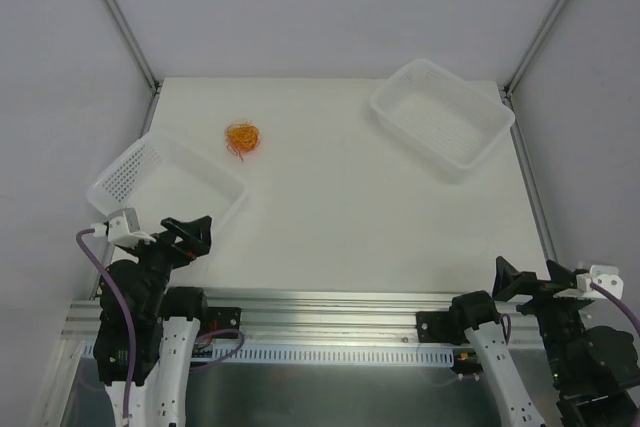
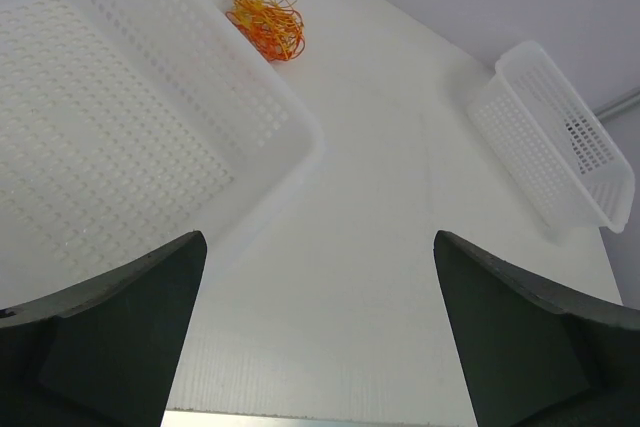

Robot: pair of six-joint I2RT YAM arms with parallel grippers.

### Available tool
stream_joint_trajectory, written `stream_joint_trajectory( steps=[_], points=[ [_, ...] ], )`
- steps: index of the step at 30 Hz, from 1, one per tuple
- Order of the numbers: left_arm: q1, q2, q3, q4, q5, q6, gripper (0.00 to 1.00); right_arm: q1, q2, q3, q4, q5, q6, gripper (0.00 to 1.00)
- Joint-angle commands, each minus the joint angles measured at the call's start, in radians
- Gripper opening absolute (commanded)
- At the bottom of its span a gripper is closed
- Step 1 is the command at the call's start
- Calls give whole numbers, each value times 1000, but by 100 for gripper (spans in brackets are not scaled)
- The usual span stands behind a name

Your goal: Untangle the cables

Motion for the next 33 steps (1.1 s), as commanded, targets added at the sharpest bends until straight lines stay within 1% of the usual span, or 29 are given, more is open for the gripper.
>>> stream_joint_trajectory(
  steps=[1, 6, 7, 9, 10, 12, 13, 15, 16, 18, 19, 20, 21, 22, 24, 25, 27, 28, 30, 31, 32, 33],
  points=[
    [7, -118, -1, 11, 32, -22, 99, 0, -82, 0, 51, -69, -46, 100],
    [7, -18, 7, 15, 69, -24, 99, 0, -26, -21, 85, -134, -32, 100],
    [7, 46, 16, 18, 76, -27, 99, 0, -13, -23, 86, -143, -23, 100],
    [7, 112, 25, 25, 92, -26, 99, 0, 53, -24, 91, -175, -17, 100],
    [7, 187, 31, 36, 110, -21, 99, 0, 78, -23, 99, -187, -14, 100],
    [7, 270, 56, 50, 132, -15, 99, 0, 144, -21, 106, -223, -2, 100],
    [7, 351, 66, 71, 141, -18, 99, -1, 165, -20, 111, -238, 2, 100],
    [2, 414, 86, 112, 138, -35, 99, 0, 236, -21, 115, -278, 9, 100],
    [1, 465, 96, 163, 135, -47, 99, 0, 254, -20, 123, -284, 15, 100],
    [1, 528, 120, 194, 92, -52, 99, 0, 303, -27, 144, -299, 43, 99],
    [1, 611, 140, 200, 83, -55, 99, 0, 320, -30, 152, -300, 54, 99],
    [1, 659, 187, 208, 79, -55, 99, 0, 334, -32, 160, -300, 61, 99],
    [2, 713, 217, 209, 90, -52, 99, 0, 348, -35, 177, -342, 86, 100],
    [1, 818, 278, 211, 102, -53, 99, 2, 375, -35, 186, -350, 100, 99],
    [1, 925, 345, 212, 125, -64, 99, 0, 399, -32, 217, -379, 142, 100],
    [2, 1027, 425, 211, 133, -75, 99, 0, 420, -30, 224, -385, 152, 100],
    [1, 1124, 502, 212, 129, -98, 99, 2, 438, -27, 238, -414, 164, 100],
    [-1, 1216, 577, 211, 122, -119, 99, 0, 445, -30, 241, -422, 170, 99],
    [-1, 1311, 657, 209, 118, -121, 99, 0, 458, -35, 246, -422, 202, 100],
    [-2, 1401, 730, 209, 121, -122, 99, 0, 462, -44, 247, -421, 234, 100],
    [-4, 1443, 764, 208, 119, -128, 99, 0, 465, -46, 243, -419, 259, 100],
    [-10, 1520, 796, 208, 113, -136, 99, 0, 472, -43, 214, -401, 291, 100]
  ],
)
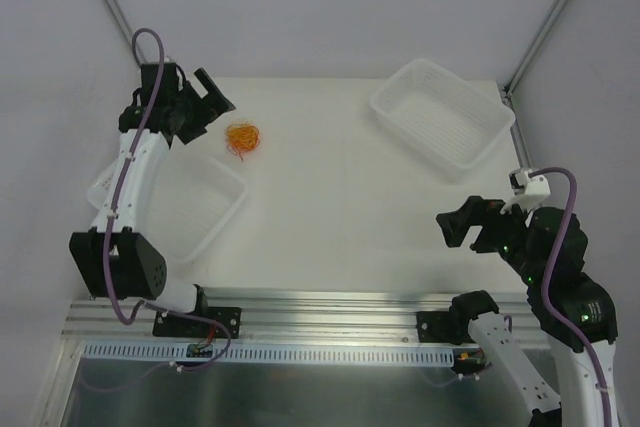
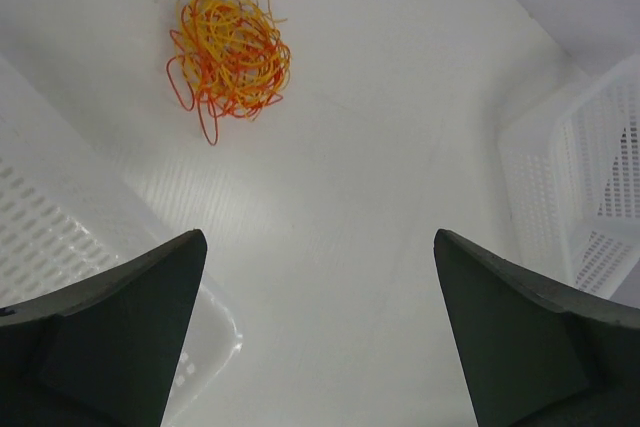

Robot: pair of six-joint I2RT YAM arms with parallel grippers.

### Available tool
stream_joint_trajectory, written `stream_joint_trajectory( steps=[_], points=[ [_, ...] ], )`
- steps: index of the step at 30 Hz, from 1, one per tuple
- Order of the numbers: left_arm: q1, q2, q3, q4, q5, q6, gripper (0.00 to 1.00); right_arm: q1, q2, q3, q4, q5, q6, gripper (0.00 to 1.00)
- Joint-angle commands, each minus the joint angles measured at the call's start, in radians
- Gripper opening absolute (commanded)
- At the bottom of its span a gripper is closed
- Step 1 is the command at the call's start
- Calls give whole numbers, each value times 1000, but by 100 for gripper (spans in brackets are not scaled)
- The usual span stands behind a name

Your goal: Untangle the cables

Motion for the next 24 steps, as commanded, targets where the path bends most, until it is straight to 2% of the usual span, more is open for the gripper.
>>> stream_joint_trajectory(
  steps=[1, 7, 15, 24],
  points=[
    [-12, 167, 170, 6, -26, -41, 99, 0, 25, -1, 13, -7, 119, 100],
    [-52, 411, 340, 2, -137, -18, 99, 0, 24, -27, 5, 27, 139, 100],
    [-72, 646, 434, -4, -293, 0, 99, 0, 60, -27, 36, 62, 70, 100],
    [-106, 867, 517, -10, -321, 28, 99, 0, 143, -43, 79, 33, 56, 100]
  ],
)
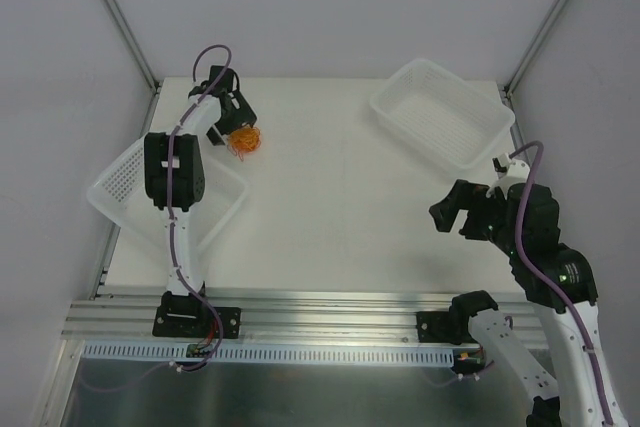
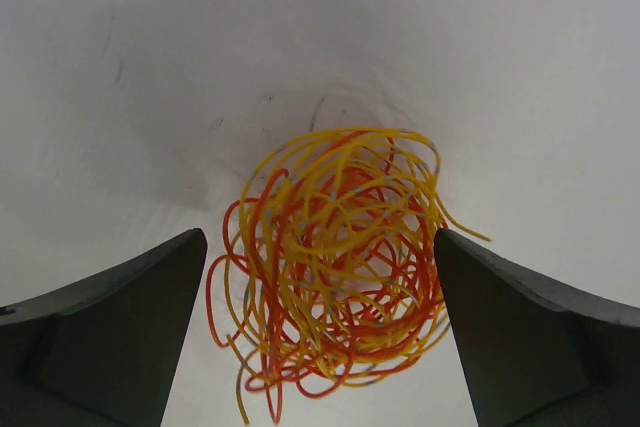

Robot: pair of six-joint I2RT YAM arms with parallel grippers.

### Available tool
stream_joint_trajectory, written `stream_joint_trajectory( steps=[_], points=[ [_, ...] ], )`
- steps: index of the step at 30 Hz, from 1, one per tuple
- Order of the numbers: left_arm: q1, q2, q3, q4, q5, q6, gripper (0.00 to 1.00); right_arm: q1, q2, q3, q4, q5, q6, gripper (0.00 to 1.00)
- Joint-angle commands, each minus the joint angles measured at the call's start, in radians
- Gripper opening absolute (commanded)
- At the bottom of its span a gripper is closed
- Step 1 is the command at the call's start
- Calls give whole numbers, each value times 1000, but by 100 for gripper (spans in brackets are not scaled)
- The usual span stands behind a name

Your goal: Untangle the cables

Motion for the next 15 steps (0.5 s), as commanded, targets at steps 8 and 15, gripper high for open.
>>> stream_joint_trajectory(
  steps=[8, 15],
  points=[
    [-60, 63, 42, -12, -14, 77, 45, 2, 37, -13, 64, -45, -67, 100],
    [-166, -35, 14, -12, -1, 207, 7, 0, 60, -21, 26, -102, -63, 100]
  ],
)
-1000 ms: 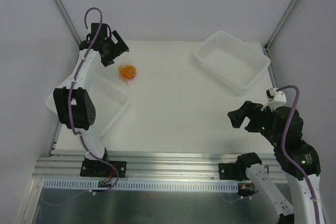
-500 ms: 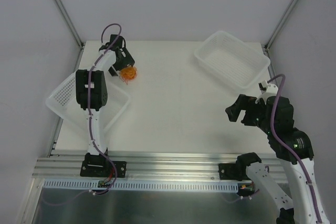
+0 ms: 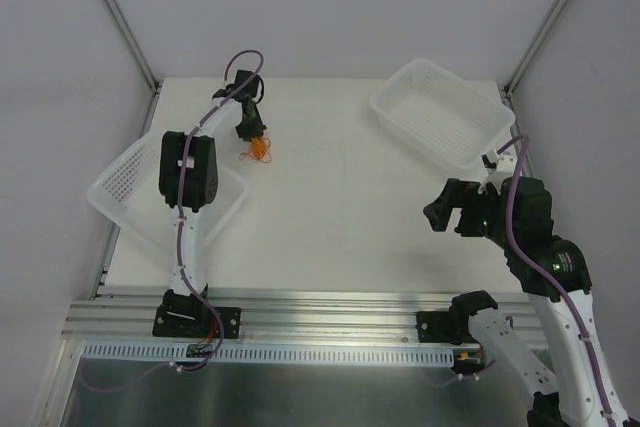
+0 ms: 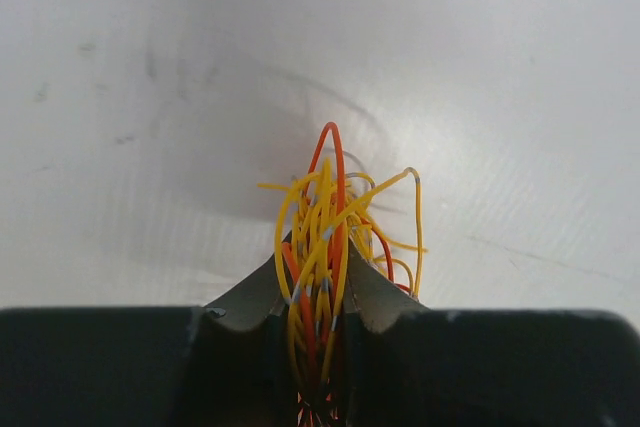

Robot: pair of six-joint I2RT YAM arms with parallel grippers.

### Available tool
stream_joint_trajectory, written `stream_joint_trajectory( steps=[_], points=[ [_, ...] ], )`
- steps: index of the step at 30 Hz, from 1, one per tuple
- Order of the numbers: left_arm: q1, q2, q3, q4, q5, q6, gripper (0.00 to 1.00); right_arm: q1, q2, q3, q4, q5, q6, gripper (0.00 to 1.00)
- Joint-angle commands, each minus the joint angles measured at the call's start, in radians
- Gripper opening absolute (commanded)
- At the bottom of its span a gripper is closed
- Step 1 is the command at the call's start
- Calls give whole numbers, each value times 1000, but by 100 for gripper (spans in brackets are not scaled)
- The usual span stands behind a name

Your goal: Untangle the cables

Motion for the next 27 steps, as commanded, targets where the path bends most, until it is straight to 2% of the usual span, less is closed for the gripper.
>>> stream_joint_trajectory(
  steps=[1, 4, 8, 11, 12, 19, 22, 25, 27],
  points=[
    [-99, -112, -17, -18, 18, 103, 6, 0, 9, -19, 3, -63, -15, 100],
    [-162, -203, -62, -18, 61, 129, 3, 2, 6, -28, -12, -147, -32, 100],
    [-300, -323, -135, -18, 133, 118, 3, 2, -42, -50, -11, -204, -2, 99],
    [-371, -402, -200, -17, 219, 66, 3, 0, -77, -68, -1, -225, 17, 100],
    [-424, -428, -229, -17, 227, 36, 4, 2, -97, -73, 0, -230, 17, 100],
    [-650, -418, -332, 42, 241, -49, 6, 6, -158, -131, -17, -297, 5, 100],
    [-685, -384, -398, 130, 264, -92, 8, 9, -186, -174, 3, -316, 12, 100],
    [-687, -378, -505, 275, 297, -136, 21, 9, -175, -196, 3, -314, 25, 100],
    [-687, -390, -580, 360, 296, -139, 34, 9, -164, -217, 20, -319, 40, 100]
  ],
)
